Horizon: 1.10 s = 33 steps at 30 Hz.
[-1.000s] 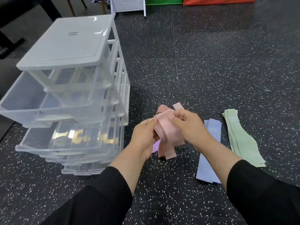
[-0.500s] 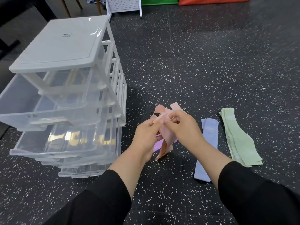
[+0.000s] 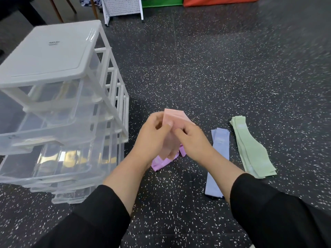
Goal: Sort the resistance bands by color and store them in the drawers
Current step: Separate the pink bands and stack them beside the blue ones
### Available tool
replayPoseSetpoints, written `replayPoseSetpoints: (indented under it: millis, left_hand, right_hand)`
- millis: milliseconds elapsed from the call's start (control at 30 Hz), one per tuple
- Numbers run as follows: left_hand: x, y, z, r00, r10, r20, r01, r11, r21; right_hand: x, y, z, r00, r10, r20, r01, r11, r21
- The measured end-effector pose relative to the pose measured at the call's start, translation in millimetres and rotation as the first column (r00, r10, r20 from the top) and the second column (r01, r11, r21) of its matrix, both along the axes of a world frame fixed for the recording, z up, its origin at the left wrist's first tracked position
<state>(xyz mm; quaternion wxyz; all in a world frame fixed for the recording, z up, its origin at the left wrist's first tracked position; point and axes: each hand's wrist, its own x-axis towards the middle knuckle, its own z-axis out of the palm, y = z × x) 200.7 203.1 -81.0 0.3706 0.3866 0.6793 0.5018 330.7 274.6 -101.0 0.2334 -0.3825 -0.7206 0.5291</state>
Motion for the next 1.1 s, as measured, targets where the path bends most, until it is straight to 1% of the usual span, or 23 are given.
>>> replayPoseSetpoints:
  millis: [33,100,167,233,267,300,400,467,533,633,700,767,867,933,1033,1100]
  left_hand:
    - [-1,-2,-3,1.0,0.012,0.014,-0.012,1.0,-0.017]
    - [-2,-3,-8,1.0,0.03,-0.008,-0.03,0.999,-0.044]
    - [0,-1,-11,0.999,0.048,-0.017,-0.049,0.998,-0.038]
    - [3,2,-15,0.996,0.071,0.049,-0.071,0.997,0.005]
    - [4,3,-18,0.994,0.061,0.095,-0.061,0.998,-0.002]
    - [5,4,-23,0.992,0.028,0.125,-0.024,0.999,-0.037]
    - [8,3,-52,0.988,-0.143,0.06,0.153,0.961,-0.229]
    - [10,-1,-73,0.979,-0.17,0.109,0.196,0.933,-0.3]
    - [15,-4,-85,0.971,-0.163,0.172,0.215,0.913,-0.347]
    - [25,-1,-106,0.964,-0.149,0.219,0.224,0.901,-0.371]
    - [33,5,-118,0.953,-0.127,0.274,0.225,0.904,-0.363]
    - [39,9,-128,0.947,-0.136,0.29,0.246,0.888,-0.387]
    - [43,11,-148,0.957,-0.193,0.217,0.276,0.835,-0.477]
    - [43,11,-158,0.96,-0.238,0.15,0.281,0.814,-0.508]
    - [44,12,-170,0.949,-0.306,0.078,0.299,0.787,-0.54]
    - [45,13,-179,0.946,-0.323,0.042,0.289,0.774,-0.564]
  right_hand:
    - [0,0,-2,1.0,-0.008,-0.007,0.008,1.0,-0.019]
    - [2,2,-7,0.999,-0.024,-0.041,0.02,0.996,-0.089]
    - [5,5,-9,0.996,-0.052,-0.077,0.042,0.99,-0.137]
    - [8,9,-8,0.994,-0.068,-0.09,0.055,0.989,-0.139]
    - [9,12,-7,0.993,-0.078,-0.093,0.064,0.988,-0.143]
    - [9,15,-7,0.99,-0.094,-0.103,0.077,0.984,-0.161]
    - [13,29,-9,0.98,-0.145,-0.136,0.113,0.968,-0.224]
    - [20,42,-11,0.977,-0.164,-0.132,0.131,0.964,-0.234]
    - [28,57,-15,0.98,-0.177,-0.096,0.15,0.96,-0.238]
    - [41,79,-29,0.979,-0.202,-0.028,0.186,0.942,-0.278]
    - [48,93,-41,0.975,-0.219,0.042,0.222,0.941,-0.256]
    - [53,107,-56,0.966,-0.224,0.133,0.25,0.94,-0.231]
    - [61,126,-83,0.935,-0.211,0.286,0.27,0.945,-0.186]
    - [63,138,-101,0.908,-0.208,0.364,0.283,0.945,-0.166]
    - [61,146,-114,0.873,-0.207,0.442,0.287,0.95,-0.122]
    - [61,154,-127,0.855,-0.196,0.48,0.275,0.956,-0.099]
